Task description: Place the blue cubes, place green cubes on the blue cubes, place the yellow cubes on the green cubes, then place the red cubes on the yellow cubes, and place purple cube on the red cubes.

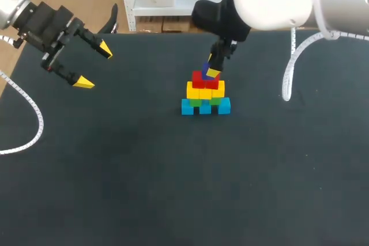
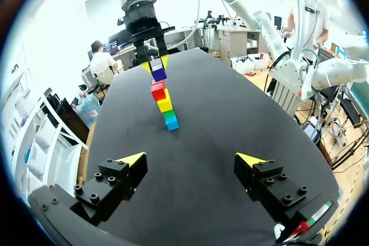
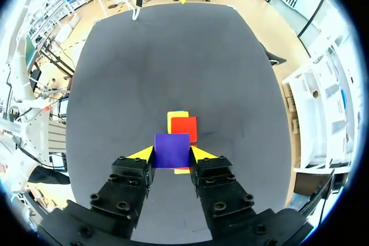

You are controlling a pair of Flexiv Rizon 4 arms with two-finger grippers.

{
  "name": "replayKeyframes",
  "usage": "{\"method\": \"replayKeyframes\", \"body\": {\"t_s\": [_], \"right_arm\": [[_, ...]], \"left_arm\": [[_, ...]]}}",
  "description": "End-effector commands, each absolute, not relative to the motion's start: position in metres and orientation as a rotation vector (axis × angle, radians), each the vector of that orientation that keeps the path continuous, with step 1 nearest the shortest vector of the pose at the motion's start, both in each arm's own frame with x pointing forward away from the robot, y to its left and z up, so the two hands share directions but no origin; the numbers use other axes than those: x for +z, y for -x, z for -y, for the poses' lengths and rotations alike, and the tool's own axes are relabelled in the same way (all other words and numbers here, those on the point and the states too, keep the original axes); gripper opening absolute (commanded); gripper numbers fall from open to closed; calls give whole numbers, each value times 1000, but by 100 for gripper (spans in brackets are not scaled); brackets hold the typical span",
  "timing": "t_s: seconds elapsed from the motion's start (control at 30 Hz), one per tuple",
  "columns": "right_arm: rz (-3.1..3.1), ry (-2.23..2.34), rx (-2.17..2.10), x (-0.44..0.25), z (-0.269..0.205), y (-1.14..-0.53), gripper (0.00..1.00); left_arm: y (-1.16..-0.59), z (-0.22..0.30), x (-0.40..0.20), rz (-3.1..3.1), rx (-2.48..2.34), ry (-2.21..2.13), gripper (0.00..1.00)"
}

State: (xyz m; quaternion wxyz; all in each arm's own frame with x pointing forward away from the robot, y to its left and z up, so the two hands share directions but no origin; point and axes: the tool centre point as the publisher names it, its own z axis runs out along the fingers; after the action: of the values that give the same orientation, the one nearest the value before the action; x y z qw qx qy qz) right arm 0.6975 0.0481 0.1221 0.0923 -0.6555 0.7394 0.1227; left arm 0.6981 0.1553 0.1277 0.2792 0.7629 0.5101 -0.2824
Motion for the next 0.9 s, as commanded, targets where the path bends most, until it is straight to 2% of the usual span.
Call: {"method": "replayKeyframes", "body": {"t_s": [0.03, 0.9], "right_arm": [[-2199, 1952, 353, 122, -49, -700, 0], [-2211, 1971, 341, 120, -49, -706, 0]], "left_arm": [[-700, -156, 127, -1365, -760, -2050, 100], [-700, -156, 127, -1365, -760, -2050, 100]]}}
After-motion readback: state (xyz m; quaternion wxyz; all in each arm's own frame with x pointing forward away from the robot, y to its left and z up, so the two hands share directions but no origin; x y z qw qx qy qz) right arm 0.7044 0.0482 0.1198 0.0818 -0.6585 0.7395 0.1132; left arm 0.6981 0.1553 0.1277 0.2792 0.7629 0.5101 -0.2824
